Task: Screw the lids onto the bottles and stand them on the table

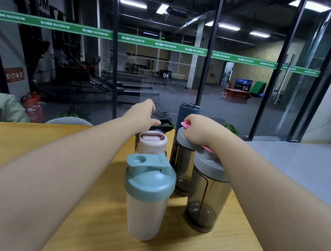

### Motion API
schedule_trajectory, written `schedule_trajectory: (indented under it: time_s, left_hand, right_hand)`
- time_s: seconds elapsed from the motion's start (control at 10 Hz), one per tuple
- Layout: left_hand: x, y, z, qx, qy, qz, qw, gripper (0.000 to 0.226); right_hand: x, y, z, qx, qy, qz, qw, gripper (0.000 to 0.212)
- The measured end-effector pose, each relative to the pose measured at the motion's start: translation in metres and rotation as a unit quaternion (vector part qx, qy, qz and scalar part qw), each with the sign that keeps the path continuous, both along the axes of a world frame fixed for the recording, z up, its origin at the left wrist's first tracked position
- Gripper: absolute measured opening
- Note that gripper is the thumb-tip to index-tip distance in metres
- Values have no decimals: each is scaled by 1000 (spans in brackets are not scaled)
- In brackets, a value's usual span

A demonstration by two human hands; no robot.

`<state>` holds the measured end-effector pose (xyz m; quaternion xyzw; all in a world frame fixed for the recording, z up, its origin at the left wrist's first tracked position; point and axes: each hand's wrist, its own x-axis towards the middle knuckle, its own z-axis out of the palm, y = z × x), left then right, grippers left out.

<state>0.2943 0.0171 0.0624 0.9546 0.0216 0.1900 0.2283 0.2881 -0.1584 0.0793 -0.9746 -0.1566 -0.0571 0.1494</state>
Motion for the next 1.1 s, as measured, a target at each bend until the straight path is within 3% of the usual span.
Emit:
schedule_trajectory:
  time_s: [0.3, 0.4, 0.5, 0.7, 0.8, 0.9, 1.0, 1.1]
  left_hand:
    - [-6, 3, -2, 28, 19, -8, 999, 40]
    - [-10, 5, -2, 34, 25, -13, 999, 40]
    - [-15, 6, -1, 34, 31, -19, 999, 42]
    - [-34, 5, 2, 50, 28, -37, 998, 46]
    - [-52, 1, 6, 73, 29, -51, 996, 47]
    - [-69, -1, 12, 98, 37, -60, 993, 49]
    - [-89, -1, 18, 114, 53, -61, 990, 51]
    - [-107, -2, 25, 131, 50, -53, 989, 53]
  right_hand:
    - [6, 0, -2, -22, -12, -24, 999, 42]
    - [9, -1, -3, -32, -17, -29, 999, 35]
    - [11, -1, -4, -29, -21, -24, 999, 15]
    - [12, 1, -3, -53, -22, -34, 998, 22]
    - [4, 2, 0, -58, -12, -35, 998, 10]
    - [1, 4, 0, -51, -9, -36, 998, 34]
    - [-16, 2, 6, 34, -56, -41, 997, 43]
    - [-38, -1, 14, 172, -167, -28, 970, 43]
